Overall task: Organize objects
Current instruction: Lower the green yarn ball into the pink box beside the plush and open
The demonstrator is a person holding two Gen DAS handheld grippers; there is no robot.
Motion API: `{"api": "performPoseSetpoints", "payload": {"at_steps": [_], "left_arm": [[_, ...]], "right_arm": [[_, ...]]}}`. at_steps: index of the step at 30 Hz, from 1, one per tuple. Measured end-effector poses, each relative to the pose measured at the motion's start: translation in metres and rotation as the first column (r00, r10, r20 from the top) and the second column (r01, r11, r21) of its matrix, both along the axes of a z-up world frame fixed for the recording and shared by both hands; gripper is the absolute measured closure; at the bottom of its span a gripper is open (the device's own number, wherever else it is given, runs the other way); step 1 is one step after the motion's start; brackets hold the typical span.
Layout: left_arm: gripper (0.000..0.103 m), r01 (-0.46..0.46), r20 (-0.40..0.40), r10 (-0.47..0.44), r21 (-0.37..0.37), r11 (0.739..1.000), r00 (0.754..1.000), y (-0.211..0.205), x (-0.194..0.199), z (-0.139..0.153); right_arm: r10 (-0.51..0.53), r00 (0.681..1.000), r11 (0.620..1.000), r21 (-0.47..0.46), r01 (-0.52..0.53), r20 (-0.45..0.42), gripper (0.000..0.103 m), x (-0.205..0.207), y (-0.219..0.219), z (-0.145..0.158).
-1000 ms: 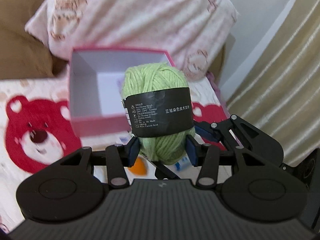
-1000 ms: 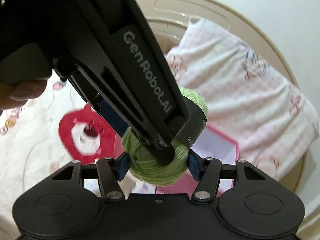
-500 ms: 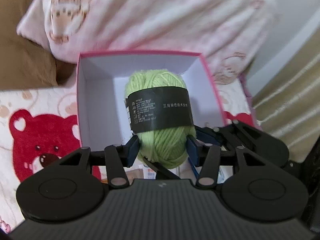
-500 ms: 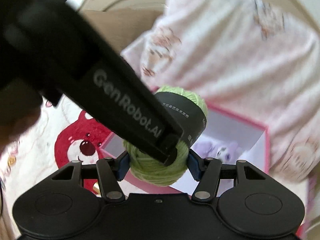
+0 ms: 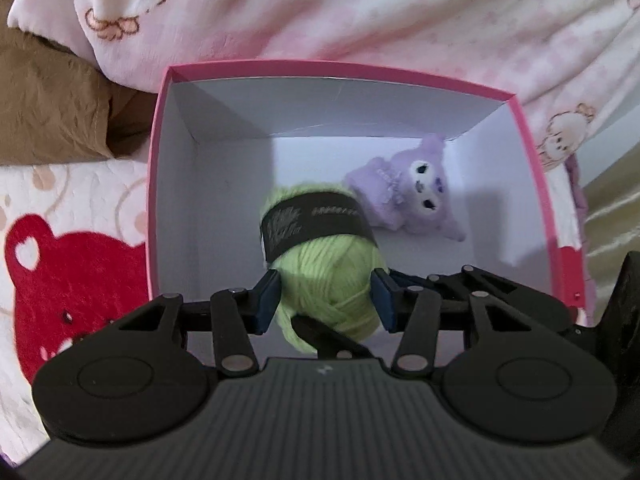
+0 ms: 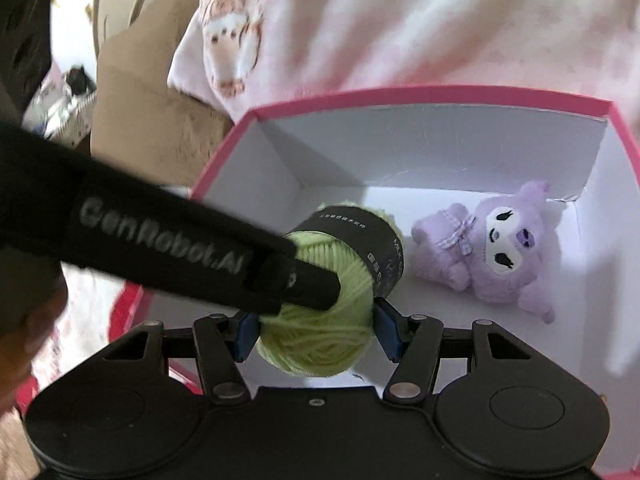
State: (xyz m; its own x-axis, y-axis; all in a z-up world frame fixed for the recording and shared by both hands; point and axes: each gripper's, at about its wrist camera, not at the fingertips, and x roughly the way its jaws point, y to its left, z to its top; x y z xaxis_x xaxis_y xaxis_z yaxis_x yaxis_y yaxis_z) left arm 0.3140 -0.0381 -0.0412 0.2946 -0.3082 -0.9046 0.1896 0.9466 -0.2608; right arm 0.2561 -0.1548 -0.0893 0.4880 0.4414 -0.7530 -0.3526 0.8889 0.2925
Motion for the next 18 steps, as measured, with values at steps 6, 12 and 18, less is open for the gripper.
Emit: {"api": "performPoseSetpoints", "payload": {"at_steps": [6, 12, 18], "left_arm": [[0.059, 0.005, 0.026, -0.006, 0.027, 1.0, 1.0, -0.005, 0.003, -0.009], [0.06, -0.016, 0.039, 0.014, 0.059, 0.998, 0.999, 0.001, -0.004, -0.01], [0.06, -0.034, 0.071, 0.028, 0.088, 0.996, 0.997, 0.009, -0.008, 0.0]], "right_arm": [[0.001, 1.0, 1.0, -0.019, -0.002, -0.011, 0.039, 0.009, 0.012, -0.011], [0.038, 0.999, 0.999, -0.015, -0.038, -0.02, 0.039, 0.011, 0.025, -0.015], [0.072, 0.997, 0.997, -0.012, -0.072, -0.033, 0.036, 0.01, 0.038, -0.018]]}}
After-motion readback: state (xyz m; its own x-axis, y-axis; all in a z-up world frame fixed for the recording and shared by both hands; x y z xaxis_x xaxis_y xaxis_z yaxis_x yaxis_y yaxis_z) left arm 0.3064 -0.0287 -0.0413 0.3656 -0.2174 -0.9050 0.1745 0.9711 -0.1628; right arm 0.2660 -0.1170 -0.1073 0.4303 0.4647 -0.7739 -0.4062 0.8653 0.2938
